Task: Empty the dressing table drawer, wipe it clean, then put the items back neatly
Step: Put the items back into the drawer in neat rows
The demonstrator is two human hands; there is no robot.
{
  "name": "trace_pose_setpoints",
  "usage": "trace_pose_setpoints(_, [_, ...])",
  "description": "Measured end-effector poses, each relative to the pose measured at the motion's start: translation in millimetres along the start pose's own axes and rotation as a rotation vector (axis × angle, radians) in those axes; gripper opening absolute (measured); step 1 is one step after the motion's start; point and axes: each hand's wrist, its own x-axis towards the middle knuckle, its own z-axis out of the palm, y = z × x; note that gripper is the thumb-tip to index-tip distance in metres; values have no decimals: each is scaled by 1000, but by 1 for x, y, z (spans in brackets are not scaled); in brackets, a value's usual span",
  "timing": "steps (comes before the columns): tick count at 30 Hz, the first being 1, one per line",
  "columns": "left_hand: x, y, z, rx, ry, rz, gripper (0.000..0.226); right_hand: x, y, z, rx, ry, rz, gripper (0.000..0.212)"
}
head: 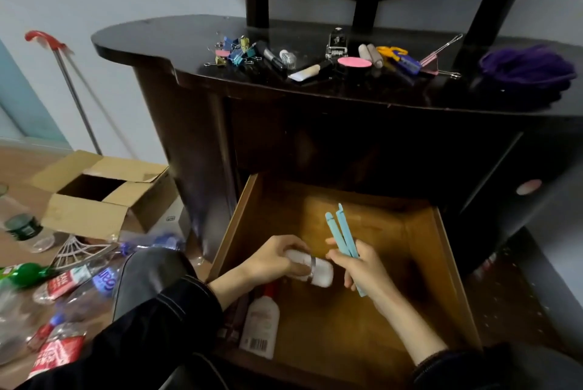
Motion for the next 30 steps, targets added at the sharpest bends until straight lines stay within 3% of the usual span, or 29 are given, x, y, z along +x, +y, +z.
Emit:
trace_pose_setpoints(5, [2,-1,-4,-41,137,9,49,-2,0,2,-34,-177,31,14])
trace_pose_setpoints(8, [4,-2,-6,-101,194,-15,55,-1,1,3,-36,-155,35,12])
trace_pose_setpoints(16, [2,-4,4,232,-5,211,37,5,8,2,43,-95,-31,22])
trace_pose_setpoints(23, [1,-9,4,164,-73,136,59,6,13,6,-99,-234,-61,19])
trace_pose_setpoints(30, [7,-15,-1,461,0,129,38,8,21,10,-206,-314,74,24])
